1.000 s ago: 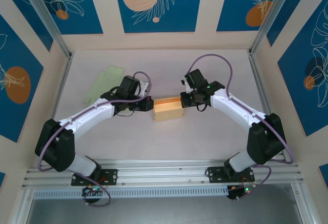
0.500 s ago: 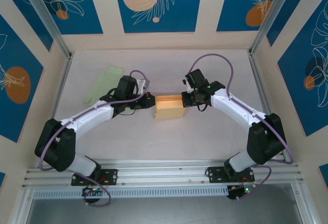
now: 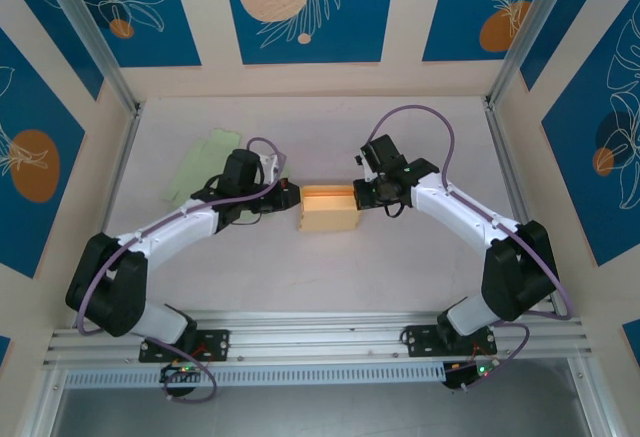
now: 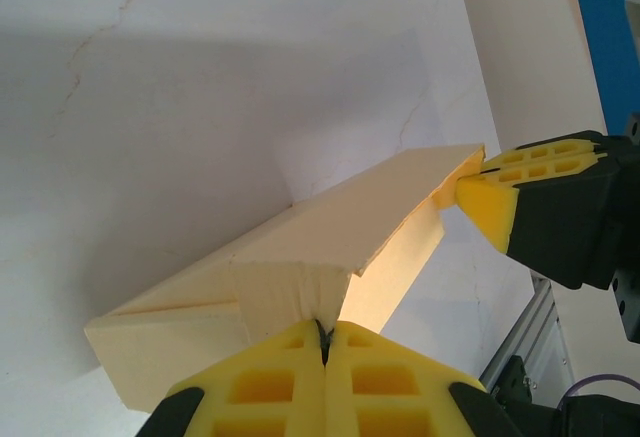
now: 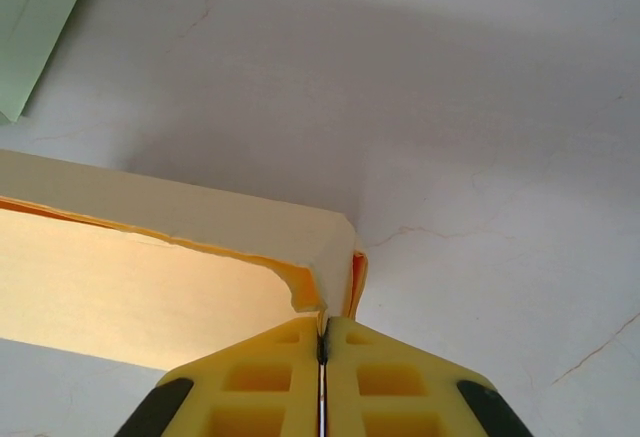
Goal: Fold the paper box
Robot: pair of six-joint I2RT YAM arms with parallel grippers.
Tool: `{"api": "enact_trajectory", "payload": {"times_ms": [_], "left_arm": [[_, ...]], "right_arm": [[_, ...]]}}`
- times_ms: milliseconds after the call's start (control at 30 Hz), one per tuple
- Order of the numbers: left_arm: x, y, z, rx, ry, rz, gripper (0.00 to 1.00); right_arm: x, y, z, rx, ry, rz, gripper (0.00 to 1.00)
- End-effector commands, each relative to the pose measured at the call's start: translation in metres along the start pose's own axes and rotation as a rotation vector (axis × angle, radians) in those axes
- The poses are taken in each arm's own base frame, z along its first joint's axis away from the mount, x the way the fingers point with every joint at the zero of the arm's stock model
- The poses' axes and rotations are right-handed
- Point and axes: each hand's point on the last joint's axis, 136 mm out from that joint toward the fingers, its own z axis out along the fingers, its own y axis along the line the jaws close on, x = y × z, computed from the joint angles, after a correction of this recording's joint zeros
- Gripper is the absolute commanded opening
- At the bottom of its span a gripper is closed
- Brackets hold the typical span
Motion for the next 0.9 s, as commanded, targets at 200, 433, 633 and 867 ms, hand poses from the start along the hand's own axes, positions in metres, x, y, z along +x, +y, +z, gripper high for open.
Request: {"api": "enact_trajectory", "payload": {"times_ms": [200,433,633,867], "left_arm": [[0.005,0.006,-0.007,-0.035,0.0,0.047,0.02],[0.009,0.013,-0.008,-0.064,0.002,0.05,0.01],[0.008,0.011,-0.01,-0.068,0.003,0.057,0.02],[0.004,0.001,-0.015,-0.05,-0.004,0.061,0.06]], "right_arm": [[0.008,0.018,-0.006,-0.057,0.004,-0.014,0.21],[0.006,0.015,-0.007,-0.04,-0.009,-0.015,0.21],[0.006,0.011,-0.004,0.0,-0.011,-0.023,0.21],[0.008,0.012,-0.001,0.006,-0.009,-0.038,0.16]]}}
